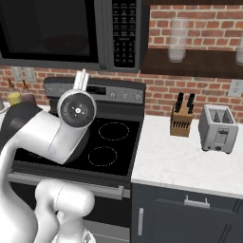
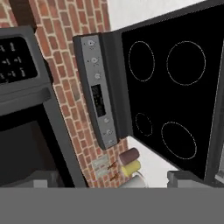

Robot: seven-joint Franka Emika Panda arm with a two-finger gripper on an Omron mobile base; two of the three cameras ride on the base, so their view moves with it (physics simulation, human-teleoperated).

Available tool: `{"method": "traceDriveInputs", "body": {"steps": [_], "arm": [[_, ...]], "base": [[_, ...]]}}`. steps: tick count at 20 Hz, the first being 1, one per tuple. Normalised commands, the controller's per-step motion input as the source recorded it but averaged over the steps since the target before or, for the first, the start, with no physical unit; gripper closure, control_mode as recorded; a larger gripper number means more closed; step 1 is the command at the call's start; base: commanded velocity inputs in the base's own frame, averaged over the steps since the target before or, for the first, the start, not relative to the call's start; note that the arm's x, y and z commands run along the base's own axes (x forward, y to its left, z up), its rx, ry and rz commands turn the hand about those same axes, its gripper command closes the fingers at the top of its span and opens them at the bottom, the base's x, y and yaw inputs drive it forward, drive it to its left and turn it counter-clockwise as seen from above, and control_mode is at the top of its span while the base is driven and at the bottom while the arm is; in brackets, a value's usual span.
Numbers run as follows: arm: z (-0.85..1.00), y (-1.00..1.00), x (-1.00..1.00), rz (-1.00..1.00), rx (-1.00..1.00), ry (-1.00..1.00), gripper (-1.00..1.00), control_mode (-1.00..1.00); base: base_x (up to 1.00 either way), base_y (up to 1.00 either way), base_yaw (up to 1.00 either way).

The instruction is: Open the microwave, place the bowl with waffle inside the microwave, then close the microwave door and turn it on.

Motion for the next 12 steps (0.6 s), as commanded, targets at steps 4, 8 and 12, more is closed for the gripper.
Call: {"method": "traceDriveInputs", "body": {"steps": [4, 8, 12], "arm": [[0.0, -0.59, -0.17, 0.15, 0.3, -0.22, -1.0, -1.0], [0.06, -0.25, 0.07, 0.11, 0.2, -0.2, -1.0, -1.0], [0.27, -0.09, 0.42, 0.02, 0.13, -0.18, -1.0, -1.0]], "base": [[0.0, 0.0, 0.0], [0.0, 0.0, 0.0], [0.0, 0.0, 0.0]]}}
